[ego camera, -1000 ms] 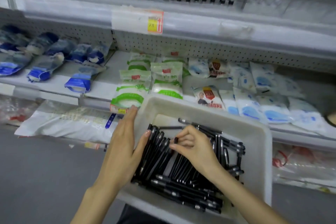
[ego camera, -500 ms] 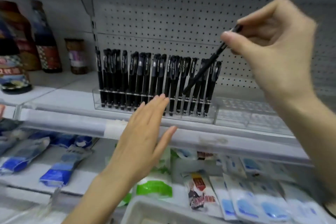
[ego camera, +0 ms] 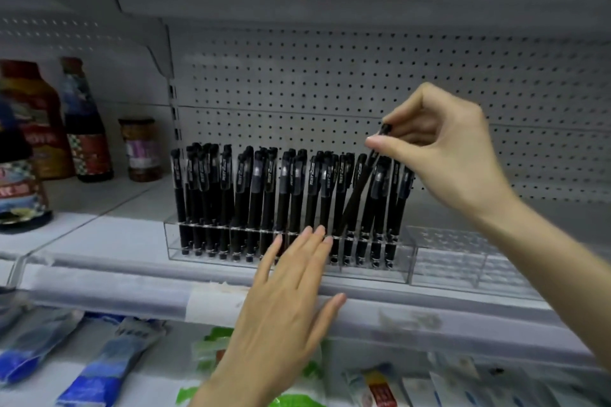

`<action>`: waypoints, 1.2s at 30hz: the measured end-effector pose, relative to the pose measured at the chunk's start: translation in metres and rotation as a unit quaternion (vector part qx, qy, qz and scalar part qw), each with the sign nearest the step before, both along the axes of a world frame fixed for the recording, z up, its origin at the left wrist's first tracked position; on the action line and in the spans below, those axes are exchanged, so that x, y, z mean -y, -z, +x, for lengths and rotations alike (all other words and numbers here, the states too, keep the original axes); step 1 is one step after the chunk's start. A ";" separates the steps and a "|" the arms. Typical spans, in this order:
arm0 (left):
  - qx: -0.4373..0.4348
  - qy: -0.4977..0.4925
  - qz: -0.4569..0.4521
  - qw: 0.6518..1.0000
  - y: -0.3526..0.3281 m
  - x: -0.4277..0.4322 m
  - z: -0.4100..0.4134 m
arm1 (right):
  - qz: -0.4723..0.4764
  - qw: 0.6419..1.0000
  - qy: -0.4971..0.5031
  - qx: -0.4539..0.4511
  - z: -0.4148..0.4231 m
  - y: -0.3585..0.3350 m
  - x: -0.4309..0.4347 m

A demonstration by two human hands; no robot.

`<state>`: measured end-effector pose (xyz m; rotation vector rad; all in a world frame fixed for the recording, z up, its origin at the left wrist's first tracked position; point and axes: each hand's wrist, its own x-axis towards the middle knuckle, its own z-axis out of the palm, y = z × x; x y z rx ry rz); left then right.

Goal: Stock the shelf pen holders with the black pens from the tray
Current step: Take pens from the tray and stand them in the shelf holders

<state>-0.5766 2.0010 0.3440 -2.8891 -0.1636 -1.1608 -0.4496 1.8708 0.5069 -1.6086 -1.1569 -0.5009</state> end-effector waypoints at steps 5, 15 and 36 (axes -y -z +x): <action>-0.007 0.002 0.002 1.000 -0.001 -0.003 0.002 | -0.063 0.998 0.013 0.021 0.009 0.002 -0.009; -0.008 0.005 -0.003 1.000 0.001 -0.004 0.003 | -0.131 0.987 0.014 0.086 0.009 0.008 -0.014; 0.037 0.027 -0.141 0.989 0.037 0.017 -0.066 | -0.221 0.967 -0.069 0.102 -0.056 0.080 0.042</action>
